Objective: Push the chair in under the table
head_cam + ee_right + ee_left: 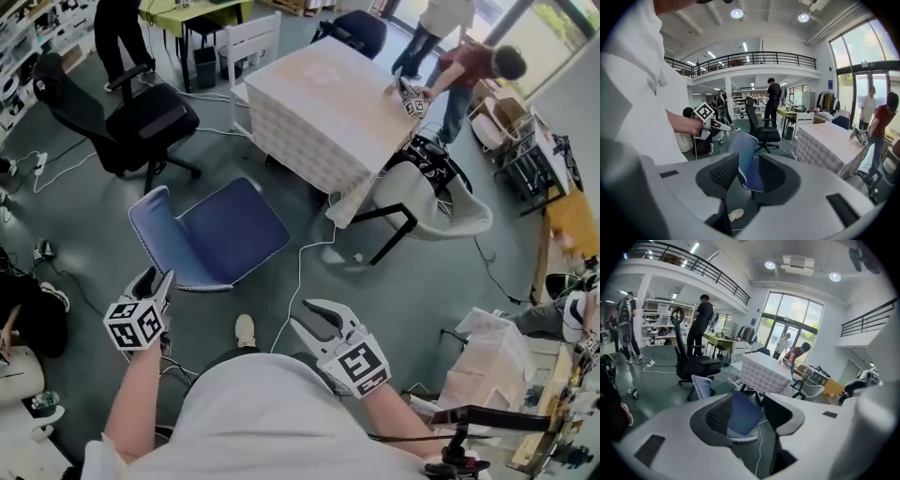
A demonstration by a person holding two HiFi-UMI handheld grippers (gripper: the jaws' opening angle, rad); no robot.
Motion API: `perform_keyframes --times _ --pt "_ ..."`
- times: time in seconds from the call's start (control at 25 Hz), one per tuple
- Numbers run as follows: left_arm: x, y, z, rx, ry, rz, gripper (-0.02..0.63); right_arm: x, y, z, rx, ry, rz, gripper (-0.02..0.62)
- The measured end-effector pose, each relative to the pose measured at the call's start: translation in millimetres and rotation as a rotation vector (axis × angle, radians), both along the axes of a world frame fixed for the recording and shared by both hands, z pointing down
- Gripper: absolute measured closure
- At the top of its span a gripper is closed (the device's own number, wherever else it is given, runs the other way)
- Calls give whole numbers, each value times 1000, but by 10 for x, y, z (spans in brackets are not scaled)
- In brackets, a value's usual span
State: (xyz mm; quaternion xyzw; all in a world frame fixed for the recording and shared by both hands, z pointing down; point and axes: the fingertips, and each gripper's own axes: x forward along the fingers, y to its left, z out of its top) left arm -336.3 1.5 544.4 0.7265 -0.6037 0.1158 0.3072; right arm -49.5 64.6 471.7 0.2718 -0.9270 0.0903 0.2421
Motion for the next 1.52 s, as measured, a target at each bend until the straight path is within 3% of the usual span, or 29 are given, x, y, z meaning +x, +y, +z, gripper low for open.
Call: perform_keyframes --times 0.2,0.44,0.64,0.8,0.88,0.96,1.08,1.28,1.52 --pt "-664 -361 471 -75 -12 -110 373 -212 -242 39 -1 38 45 465" --pt "-992 -494 1063 -204 69 -186 352 -385 -359 68 -15 74 46 465" --pt "-884 -621 1527 -323 244 -228 347 -462 -465 80 -21 85 39 463" --pt "-699 -684 1833 -428 321 -263 350 -412 -577 121 -28 88 38 463" --pt "-739 -676 1915 -459 320 -321 373 -404 -668 141 -34 81 38 463" --pt "-795 -657 1942 -474 309 -388 462 -360 -778 143 -37 69 32 463" --pt "-761 -687 1898 -472 315 -458 505 -185 -966 119 -37 50 26 463" --pt "-685 -873 1907 -463 327 -549 532 136 -1350 178 -50 47 21 463" --pt "-441 -1086 1866 -457 374 -589 538 403 -1826 201 -76 40 -2 463"
